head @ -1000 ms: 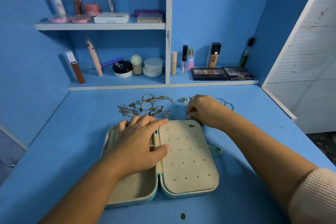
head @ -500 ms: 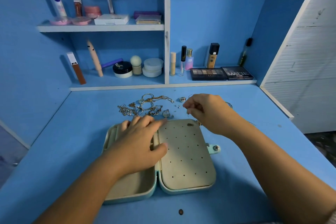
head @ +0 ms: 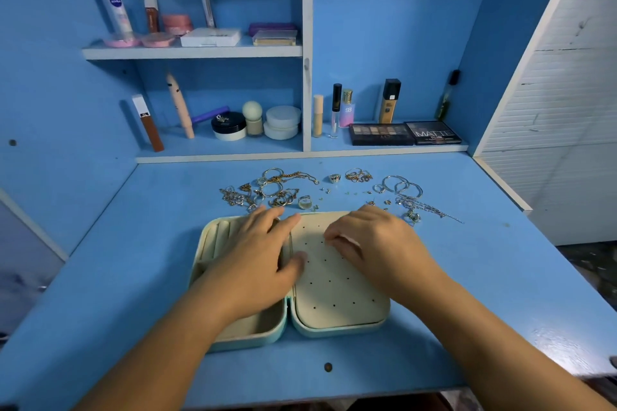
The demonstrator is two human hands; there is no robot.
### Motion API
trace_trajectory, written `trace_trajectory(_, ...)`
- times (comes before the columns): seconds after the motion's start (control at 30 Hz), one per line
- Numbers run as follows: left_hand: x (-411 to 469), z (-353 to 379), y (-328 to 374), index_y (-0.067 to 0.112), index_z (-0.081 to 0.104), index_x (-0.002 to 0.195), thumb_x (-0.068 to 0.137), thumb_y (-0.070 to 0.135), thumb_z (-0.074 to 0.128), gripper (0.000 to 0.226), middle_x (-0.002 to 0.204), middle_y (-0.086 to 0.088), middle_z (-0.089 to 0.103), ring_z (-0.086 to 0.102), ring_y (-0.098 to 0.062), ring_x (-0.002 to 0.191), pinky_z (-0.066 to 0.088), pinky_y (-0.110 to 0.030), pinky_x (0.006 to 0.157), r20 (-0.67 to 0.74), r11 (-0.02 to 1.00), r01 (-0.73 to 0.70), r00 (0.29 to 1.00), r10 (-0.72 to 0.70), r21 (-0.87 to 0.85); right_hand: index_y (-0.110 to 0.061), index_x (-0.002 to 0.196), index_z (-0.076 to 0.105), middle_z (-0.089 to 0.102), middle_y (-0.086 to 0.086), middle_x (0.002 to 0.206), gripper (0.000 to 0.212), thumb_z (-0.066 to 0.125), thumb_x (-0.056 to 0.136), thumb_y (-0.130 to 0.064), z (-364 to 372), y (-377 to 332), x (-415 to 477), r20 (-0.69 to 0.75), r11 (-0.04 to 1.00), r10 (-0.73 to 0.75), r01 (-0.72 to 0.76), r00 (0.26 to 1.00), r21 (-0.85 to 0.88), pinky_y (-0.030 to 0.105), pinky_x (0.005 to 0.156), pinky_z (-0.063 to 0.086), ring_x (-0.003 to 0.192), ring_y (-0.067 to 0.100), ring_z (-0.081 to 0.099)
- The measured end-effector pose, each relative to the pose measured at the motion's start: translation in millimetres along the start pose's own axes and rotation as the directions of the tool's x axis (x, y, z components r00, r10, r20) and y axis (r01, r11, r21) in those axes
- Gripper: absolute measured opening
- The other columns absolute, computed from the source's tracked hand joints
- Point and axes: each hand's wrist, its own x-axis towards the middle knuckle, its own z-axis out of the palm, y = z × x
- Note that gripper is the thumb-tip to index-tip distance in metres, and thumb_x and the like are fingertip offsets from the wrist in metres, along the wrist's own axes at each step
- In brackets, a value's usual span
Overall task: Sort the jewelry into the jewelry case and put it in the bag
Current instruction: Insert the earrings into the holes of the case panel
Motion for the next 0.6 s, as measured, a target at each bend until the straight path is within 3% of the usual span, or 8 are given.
trace_trajectory(0.13,-1,1,0,0.034,0.018,0.152,0.096,0.051,0.039,0.062,0.160,0.011,0.010,-0.005,-0.009,0.147,0.004,-0.033,0.119,-0.026,1.000,-0.005,1.000,0.005,0.015,-0.026,0.082,0.072,0.069,-0.012,0.075,0.023,0.051,0.087,-0.035,3,2,-15,0.053,0.999,-0.047,0.046,0.997,0.016,0.029,0.063,0.053,0.071,0.017,0.061)
trace_trajectory(0.27,-1,2,1,0.034,0.020,0.151,0.096,0.050,0.040,0.061,0.159,0.011,0.012,-0.003,-0.010,0.147,0.005,-0.034,0.119,-0.039,1.000,-0.005,0.999,0.005,0.006,-0.026,0.095,0.073,0.071,-0.014,0.088,0.017,0.058,0.087,-0.025,2,4,-26,0.064,0.996,-0.055,0.050,0.996,0.081,0.025,0.074,0.052,0.082,0.012,0.062)
trace_trajectory(0.4,-1,1,2,0.035,0.036,0.145,0.092,0.046,0.051,0.057,0.155,0.010,0.022,0.010,-0.010,0.145,0.012,-0.033,0.119,-0.090,0.997,-0.002,0.996,-0.005,-0.076,-0.026,0.103,0.068,0.066,-0.015,0.100,0.021,0.056,0.090,-0.015,-3,10,-32,-0.035,0.971,0.173,-0.165,0.984,0.171,0.022,0.081,0.047,0.095,0.008,0.057)
trace_trajectory(0.5,1,-1,10,0.038,0.055,0.130,0.088,0.039,0.060,0.042,0.145,0.012,0.036,0.023,-0.007,0.138,0.018,-0.028,0.114,-0.167,0.991,-0.070,0.985,0.050,-0.117,-0.026,0.109,0.065,0.054,-0.018,0.098,0.020,0.055,0.092,-0.021,-7,19,-32,0.004,0.928,0.347,-0.344,0.938,0.145,0.005,0.072,0.035,0.089,0.003,0.048)
trace_trajectory(0.6,5,-1,18,0.039,0.063,0.120,0.087,0.045,0.062,0.033,0.135,0.015,0.044,0.026,-0.005,0.133,0.022,-0.030,0.114,-0.157,0.982,-0.148,0.979,0.128,-0.117,-0.027,0.113,0.062,0.050,-0.018,0.095,0.023,0.056,0.091,-0.031,-4,19,-32,0.070,0.897,0.416,-0.422,0.907,0.133,0.002,0.065,0.034,0.078,-0.003,0.047)
